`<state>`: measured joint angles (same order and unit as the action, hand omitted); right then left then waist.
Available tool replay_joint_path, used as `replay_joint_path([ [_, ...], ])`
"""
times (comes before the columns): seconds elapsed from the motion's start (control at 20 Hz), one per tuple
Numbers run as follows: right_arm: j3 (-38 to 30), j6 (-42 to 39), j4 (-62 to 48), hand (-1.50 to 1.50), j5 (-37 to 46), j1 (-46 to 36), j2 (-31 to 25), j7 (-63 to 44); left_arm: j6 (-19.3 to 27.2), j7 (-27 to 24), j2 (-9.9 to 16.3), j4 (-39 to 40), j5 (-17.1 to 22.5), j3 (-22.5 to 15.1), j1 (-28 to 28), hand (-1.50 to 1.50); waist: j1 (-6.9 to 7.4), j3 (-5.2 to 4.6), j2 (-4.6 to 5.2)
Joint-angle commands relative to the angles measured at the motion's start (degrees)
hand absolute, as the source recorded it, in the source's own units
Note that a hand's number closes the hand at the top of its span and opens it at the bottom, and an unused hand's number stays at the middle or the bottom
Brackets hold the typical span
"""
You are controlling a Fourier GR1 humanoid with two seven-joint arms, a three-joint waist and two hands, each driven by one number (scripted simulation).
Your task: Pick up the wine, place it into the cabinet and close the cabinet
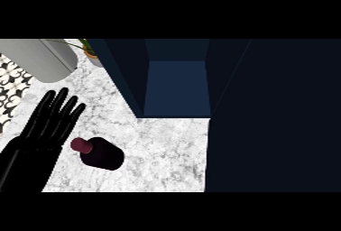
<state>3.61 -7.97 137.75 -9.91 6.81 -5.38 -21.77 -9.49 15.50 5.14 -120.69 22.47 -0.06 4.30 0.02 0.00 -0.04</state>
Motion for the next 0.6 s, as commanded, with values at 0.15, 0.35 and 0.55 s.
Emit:
replay_joint_path([
  [0.15, -7.54, -1.58, -0.66, -1.5, -6.93, -4.65, -2.7, -2.48, -7.98, -4.04, 3.41, 2.01, 4.45, 5.87, 5.86, -1.5, 0.21, -0.01, 0.0],
  [0.35, -2.56, -1.97, -1.14, -1.5, -1.32, 0.18, 0.78, 1.16, -6.59, -3.85, 3.78, 9.78, 1.88, 7.85, -1.19, -1.5, -0.13, 0.01, 0.03],
  [0.55, -2.74, -1.7, -1.41, -1.5, -2.33, -1.06, 0.74, 0.55, -13.14, -10.4, 6.58, 17.87, 5.14, 13.52, 0.26, -1.5, -0.06, -0.01, 0.07],
])
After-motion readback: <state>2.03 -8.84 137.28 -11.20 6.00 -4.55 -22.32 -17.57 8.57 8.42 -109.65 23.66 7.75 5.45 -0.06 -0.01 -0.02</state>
